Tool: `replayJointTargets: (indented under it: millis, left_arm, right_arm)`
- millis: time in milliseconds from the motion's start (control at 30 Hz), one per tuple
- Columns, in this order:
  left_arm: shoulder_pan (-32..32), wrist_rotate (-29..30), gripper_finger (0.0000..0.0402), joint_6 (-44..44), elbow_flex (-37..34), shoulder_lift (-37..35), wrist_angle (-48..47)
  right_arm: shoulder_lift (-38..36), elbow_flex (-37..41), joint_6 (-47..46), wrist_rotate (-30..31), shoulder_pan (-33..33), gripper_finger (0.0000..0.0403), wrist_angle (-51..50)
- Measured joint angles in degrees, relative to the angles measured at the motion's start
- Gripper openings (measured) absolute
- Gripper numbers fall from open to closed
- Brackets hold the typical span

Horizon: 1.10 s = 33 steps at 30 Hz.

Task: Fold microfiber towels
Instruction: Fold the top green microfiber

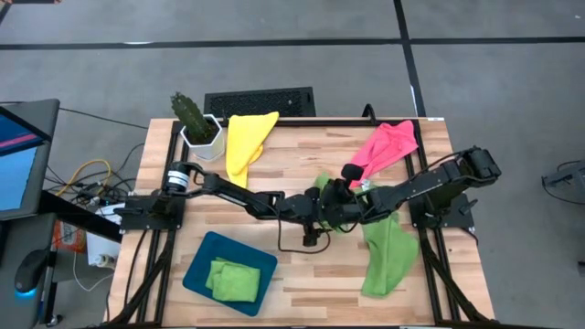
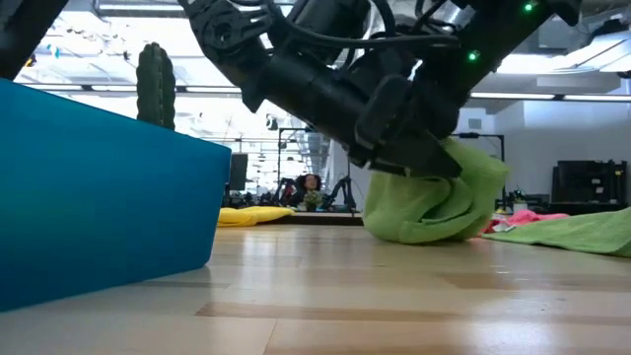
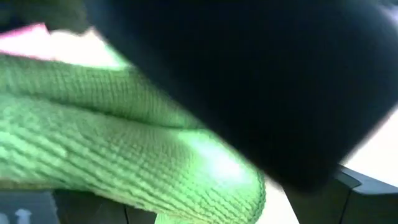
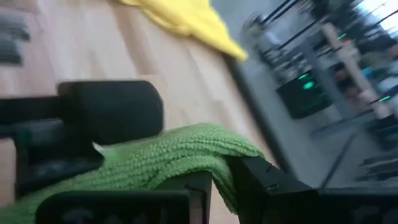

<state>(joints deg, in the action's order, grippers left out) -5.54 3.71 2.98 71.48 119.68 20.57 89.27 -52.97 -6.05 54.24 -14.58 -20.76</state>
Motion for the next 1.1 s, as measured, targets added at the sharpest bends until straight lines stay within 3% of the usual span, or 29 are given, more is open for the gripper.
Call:
replayJointTargets:
  millis: [133, 267, 367, 467, 567, 667, 800, 1100]
  left_arm:
    - [0.1, 0.6, 0.0277, 2.5, 0.0, -2.7, -6.7]
    - [-0.1, 0.6, 0.0277, 3.3, 0.0, -6.5, -16.6]
    - [-0.5, 0.3, 0.0277, 2.8, 0.0, -10.4, -24.3]
    - [-1.2, 1.0, 0.0277, 2.2, -0.3, -14.5, -32.0]
    - [-2.3, 4.5, 0.0277, 1.4, -0.2, -19.3, -40.9]
    - [-3.6, 10.4, 0.0277, -0.7, -0.5, -23.2, -48.3]
    - [-3.9, 14.0, 0.0277, -2.5, -0.3, -26.0, -49.0]
    - [-3.4, 5.6, 0.0277, -0.1, -0.5, -17.7, -42.2]
  right_arm:
    - [-0.1, 0.0, 9.6, 6.0, -0.3, 0.0072, 5.7]
    - [-0.1, 0.1, 19.6, 4.4, 1.0, 0.0071, 15.6]
    - [-0.1, 0.1, 21.6, -0.3, 2.5, 0.0071, 22.2]
    - [-0.1, 0.1, 22.0, -9.0, 4.3, 0.0071, 29.9]
    - [0.7, 0.1, 23.9, -17.3, 6.0, 0.0071, 39.2]
    - [1.0, 0.1, 24.3, -19.6, 7.0, 0.0071, 44.6]
    - [1.1, 3.3, 21.0, -20.5, 8.5, 0.0071, 46.6]
    - [0.2, 20.5, 0.2, -19.2, 12.1, 0.0071, 45.0]
